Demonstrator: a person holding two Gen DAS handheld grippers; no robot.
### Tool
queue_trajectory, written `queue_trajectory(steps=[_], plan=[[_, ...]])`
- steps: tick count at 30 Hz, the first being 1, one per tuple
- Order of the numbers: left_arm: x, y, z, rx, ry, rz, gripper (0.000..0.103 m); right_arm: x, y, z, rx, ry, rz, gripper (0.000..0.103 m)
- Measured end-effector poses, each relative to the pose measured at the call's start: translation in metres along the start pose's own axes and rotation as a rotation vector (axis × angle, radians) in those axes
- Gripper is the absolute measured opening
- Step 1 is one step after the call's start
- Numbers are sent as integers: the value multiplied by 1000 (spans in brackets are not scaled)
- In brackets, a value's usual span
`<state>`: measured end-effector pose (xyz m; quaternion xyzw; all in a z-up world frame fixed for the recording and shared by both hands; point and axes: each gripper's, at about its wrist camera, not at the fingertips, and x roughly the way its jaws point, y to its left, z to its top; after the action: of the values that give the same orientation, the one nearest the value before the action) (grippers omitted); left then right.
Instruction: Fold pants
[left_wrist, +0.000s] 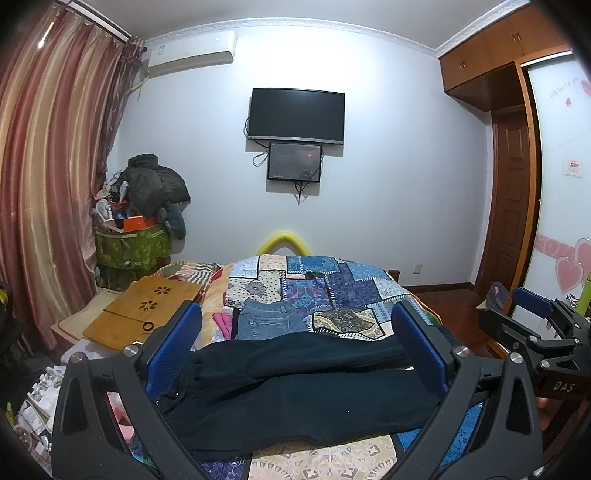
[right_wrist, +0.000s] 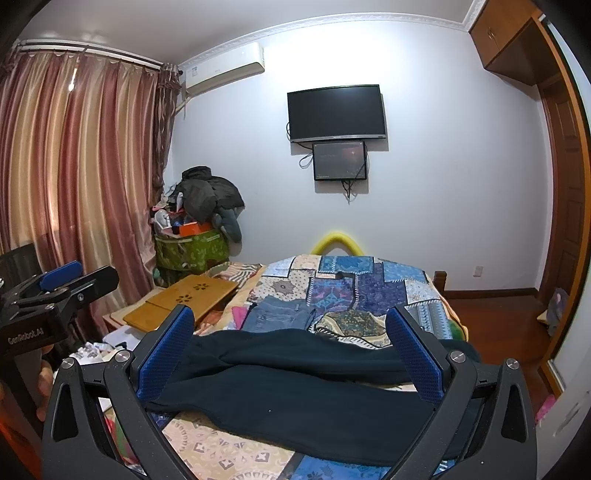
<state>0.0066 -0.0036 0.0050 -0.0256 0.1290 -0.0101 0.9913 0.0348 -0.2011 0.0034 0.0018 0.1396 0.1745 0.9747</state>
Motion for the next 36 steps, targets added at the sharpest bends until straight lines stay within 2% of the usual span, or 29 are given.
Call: queue_trajectory(steps=[4,8,9,13,15,19,22,27,30,33,35,36], plan=[[22,12,2,-2,38,-22,103,17,-4,-1,15,31,-13,103],[53,24,3,8,63,-8,103,36,-8,-5,20,58,-17,103],[66,31,3,12,83,5,103,43,-9,-6,22,67,-20,103],[107,61,-9,-76,199,18,103,75,-15,-12,13,98,-59,103],[130,76,-11,-94,200,32,103,92,-17,-13,-2,107,-66,103],[189,122,-15,-110,266,85,103,130,-23,-19,-28,150,-62,103],[234,153,-26,-102,355,119,103,167,-28,-24,-56,218,-39,103],[304,200,-55,-96,495,204,103,230,-53,-45,-11,347,19,103],[351,229,-83,-191,590,191,103,265,-67,-57,10,440,43,103],[382,263,-106,-229,692,223,103,299,-76,-66,7,521,64,103],[400,282,-121,-250,756,236,100,318,-81,-73,0,569,89,102],[408,290,-129,-262,788,241,94,325,-83,-76,-1,589,104,102]])
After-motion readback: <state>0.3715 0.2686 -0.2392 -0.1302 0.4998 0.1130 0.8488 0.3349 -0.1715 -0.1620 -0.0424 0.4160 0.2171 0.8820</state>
